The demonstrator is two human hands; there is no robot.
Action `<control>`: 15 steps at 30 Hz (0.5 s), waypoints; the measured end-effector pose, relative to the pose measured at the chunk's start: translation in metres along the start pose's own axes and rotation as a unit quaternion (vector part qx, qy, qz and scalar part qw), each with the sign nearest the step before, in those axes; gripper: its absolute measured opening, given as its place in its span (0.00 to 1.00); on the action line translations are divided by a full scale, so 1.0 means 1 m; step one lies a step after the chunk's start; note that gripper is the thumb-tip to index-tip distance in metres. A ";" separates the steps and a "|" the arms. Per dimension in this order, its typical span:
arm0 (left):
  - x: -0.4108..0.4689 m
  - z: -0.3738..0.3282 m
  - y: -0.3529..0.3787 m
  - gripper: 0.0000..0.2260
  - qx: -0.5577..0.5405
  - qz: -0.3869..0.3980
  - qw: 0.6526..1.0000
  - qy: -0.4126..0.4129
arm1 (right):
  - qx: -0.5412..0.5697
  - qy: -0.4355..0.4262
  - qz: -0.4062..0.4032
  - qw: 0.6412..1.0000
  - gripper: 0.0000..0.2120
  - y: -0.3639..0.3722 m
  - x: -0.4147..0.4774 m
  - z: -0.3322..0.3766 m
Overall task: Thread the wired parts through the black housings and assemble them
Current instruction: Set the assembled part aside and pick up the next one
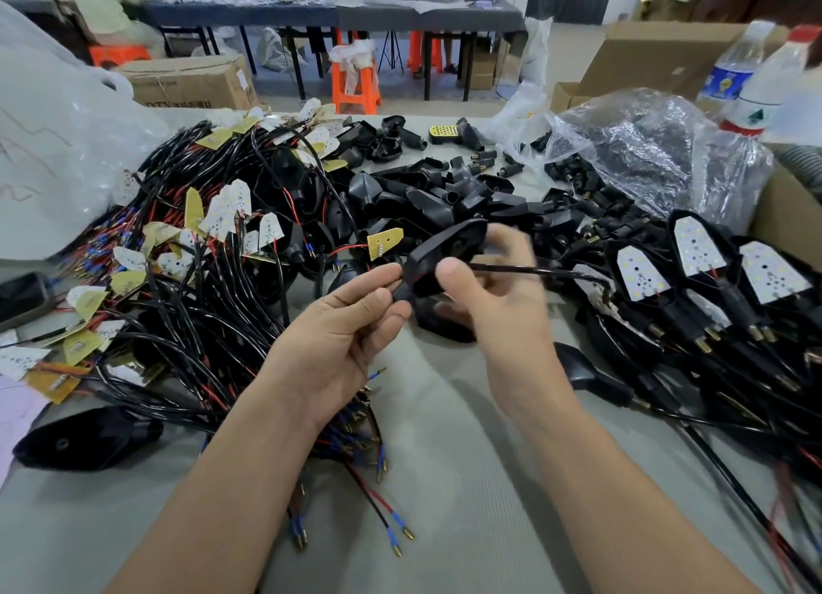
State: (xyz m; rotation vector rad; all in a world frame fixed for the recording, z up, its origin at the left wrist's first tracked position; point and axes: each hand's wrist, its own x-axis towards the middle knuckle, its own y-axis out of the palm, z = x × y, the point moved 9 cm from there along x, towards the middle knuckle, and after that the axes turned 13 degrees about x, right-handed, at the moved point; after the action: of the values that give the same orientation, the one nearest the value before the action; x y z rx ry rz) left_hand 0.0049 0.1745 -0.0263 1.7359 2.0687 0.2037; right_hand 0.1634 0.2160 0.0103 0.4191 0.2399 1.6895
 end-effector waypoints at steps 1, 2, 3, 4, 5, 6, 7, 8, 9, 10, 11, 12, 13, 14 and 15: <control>0.001 0.000 -0.001 0.10 -0.007 -0.006 1.000 -0.004 | 0.075 0.066 0.063 0.993 0.18 0.011 -0.001 -0.010; 0.002 0.000 -0.001 0.10 -0.007 -0.010 1.000 -0.007 | 0.118 0.112 0.114 0.980 0.20 0.020 -0.004 -0.015; 0.002 0.001 -0.002 0.10 0.001 -0.014 1.000 -0.009 | 0.133 0.132 0.159 0.969 0.25 0.026 -0.007 -0.017; 0.003 0.002 -0.001 0.11 0.021 -0.019 1.000 -0.006 | 0.130 0.129 0.199 0.963 0.31 0.031 -0.009 -0.016; 0.004 0.002 -0.001 0.11 0.054 -0.025 0.998 0.005 | 0.116 0.114 0.230 0.960 0.34 0.034 -0.009 -0.013; 0.003 0.000 -0.002 0.13 0.105 -0.041 0.993 0.028 | 0.098 0.102 0.249 0.958 0.35 0.036 -0.009 -0.011; 0.000 -0.004 -0.006 0.14 0.175 -0.077 0.979 0.066 | 0.074 0.098 0.259 0.958 0.34 0.036 -0.009 -0.011; -0.004 -0.011 -0.012 0.15 0.276 -0.137 0.944 0.115 | 0.048 0.098 0.259 0.960 0.31 0.036 -0.008 -0.012; -0.011 -0.021 -0.014 0.15 0.392 -0.196 0.882 0.174 | 0.026 0.100 0.247 0.963 0.28 0.034 -0.006 -0.013; -0.021 -0.029 -0.009 0.14 0.485 -0.232 0.812 0.228 | 0.016 0.103 0.224 0.969 0.24 0.031 -0.004 -0.015; -0.029 -0.034 -0.004 0.14 0.528 -0.251 0.767 0.263 | 0.017 0.106 0.192 0.976 0.21 0.026 -0.001 -0.015; -0.034 -0.038 -0.003 0.13 0.532 -0.262 0.755 0.281 | 0.029 0.108 0.154 0.982 0.19 0.019 0.002 -0.014; -0.037 -0.043 -0.005 0.13 0.520 -0.274 0.756 0.287 | 0.056 0.116 0.113 0.985 0.18 0.011 0.005 -0.014; -0.040 -0.049 -0.010 0.13 0.505 -0.294 0.757 0.292 | 0.097 0.132 0.068 0.984 0.17 0.002 0.009 -0.015; -0.042 -0.055 -0.016 0.14 0.491 -0.316 0.757 0.293 | 0.139 0.154 0.021 0.978 0.16 -0.008 0.012 -0.018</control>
State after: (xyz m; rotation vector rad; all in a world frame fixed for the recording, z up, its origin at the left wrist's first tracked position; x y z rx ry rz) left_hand -0.0268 0.1397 0.0268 1.3155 3.5140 -0.7939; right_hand 0.1622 0.2304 -0.0078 0.3680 0.7041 1.7650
